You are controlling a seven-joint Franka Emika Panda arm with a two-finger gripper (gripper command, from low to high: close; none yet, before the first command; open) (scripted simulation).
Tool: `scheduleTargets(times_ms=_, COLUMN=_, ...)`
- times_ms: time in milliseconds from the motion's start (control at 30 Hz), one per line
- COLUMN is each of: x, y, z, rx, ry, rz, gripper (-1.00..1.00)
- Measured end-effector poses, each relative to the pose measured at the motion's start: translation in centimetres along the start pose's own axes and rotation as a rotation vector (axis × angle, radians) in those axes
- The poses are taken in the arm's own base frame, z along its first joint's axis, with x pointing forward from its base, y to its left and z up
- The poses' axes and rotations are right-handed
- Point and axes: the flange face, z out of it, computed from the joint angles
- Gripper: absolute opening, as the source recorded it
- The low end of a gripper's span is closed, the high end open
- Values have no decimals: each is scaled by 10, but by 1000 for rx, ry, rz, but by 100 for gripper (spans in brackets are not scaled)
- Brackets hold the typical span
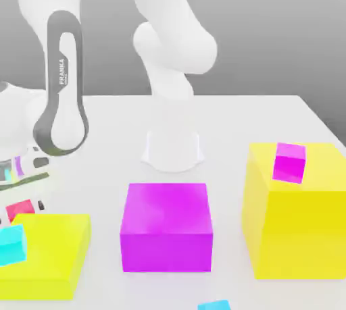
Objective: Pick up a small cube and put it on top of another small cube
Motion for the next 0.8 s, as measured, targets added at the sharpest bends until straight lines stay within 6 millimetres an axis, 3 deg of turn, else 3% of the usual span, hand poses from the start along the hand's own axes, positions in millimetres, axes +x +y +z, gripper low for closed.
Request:
scheduleTargets(times_ms=133, x=0, y=0, z=1, rx=0, ry=-1, rz=1, gripper=-100)
scheduleTargets(times_ms=333, x=-6, y=2, z=-60, rx=1, ry=1, rz=-9, gripper=-100)
scheduleTargets(times_ms=467, x=-67, y=28, z=-109, rx=7, ry=4, rz=-100, gripper=-100)
scheduleTargets(times_ms=567, x=-116, y=70, z=-151, rx=3, ry=2, rz=-196, gripper=-100)
scheduleTargets(times_ms=633, x=-125, y=74, z=-143, rx=3, ry=1, rz=-205, gripper=-100)
scheduleTargets(times_ms=700, x=-127, y=75, z=-118, rx=2, ry=1, rz=-205, gripper=-100)
scheduleTargets(times_ms=733, x=-127, y=75, z=-107, rx=1, ry=1, rz=-206, gripper=100)
scheduleTargets(times_ms=800, x=-127, y=75, z=-107, rx=1, ry=1, rz=-206, gripper=100)
